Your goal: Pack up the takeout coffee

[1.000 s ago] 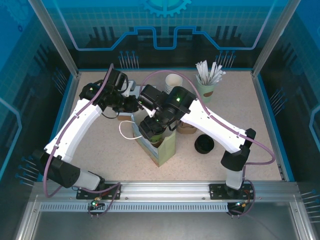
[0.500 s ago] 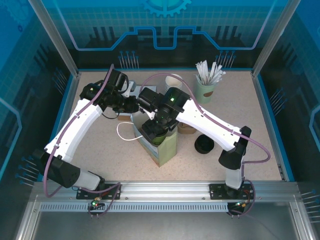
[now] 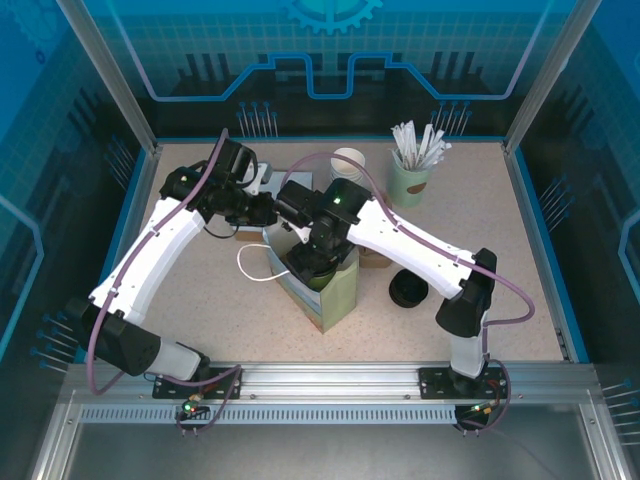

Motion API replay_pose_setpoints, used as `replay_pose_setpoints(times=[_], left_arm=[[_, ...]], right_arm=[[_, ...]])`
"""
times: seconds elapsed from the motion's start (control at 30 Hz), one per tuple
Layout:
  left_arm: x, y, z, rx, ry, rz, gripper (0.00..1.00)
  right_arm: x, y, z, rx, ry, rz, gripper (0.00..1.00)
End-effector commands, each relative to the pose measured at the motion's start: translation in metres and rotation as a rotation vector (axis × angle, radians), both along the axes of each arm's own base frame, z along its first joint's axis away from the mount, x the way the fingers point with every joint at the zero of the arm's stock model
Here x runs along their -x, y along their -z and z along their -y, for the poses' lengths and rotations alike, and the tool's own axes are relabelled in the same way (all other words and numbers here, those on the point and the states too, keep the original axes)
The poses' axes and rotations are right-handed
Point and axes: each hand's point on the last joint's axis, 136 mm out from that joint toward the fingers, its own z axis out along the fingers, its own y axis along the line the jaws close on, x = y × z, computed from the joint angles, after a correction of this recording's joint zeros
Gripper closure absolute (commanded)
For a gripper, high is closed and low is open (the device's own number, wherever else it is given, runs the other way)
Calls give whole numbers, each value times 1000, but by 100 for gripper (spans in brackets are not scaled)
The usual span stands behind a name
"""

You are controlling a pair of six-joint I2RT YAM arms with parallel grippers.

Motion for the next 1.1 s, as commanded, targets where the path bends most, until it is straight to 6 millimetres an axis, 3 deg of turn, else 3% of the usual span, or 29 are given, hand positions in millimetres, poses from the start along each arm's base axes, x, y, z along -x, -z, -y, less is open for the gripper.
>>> replay_pose_setpoints(times=[0.0,0.63,0.77,1.07], left_arm=[[2,1,1,-8,5,5,82],[-3,19,-16,-111,-36,-18,59],[-4,21,-22,-139,-66,-21,57],[-5,19,-18,-116,-59,-19,54]], right_arm=[[-8,8,3,13,2,6,22],[-12,23,11,-2,-35,43,21],[-10,26,13,-5,-42,42,21],[-10,38,13,8,-53,30,21]])
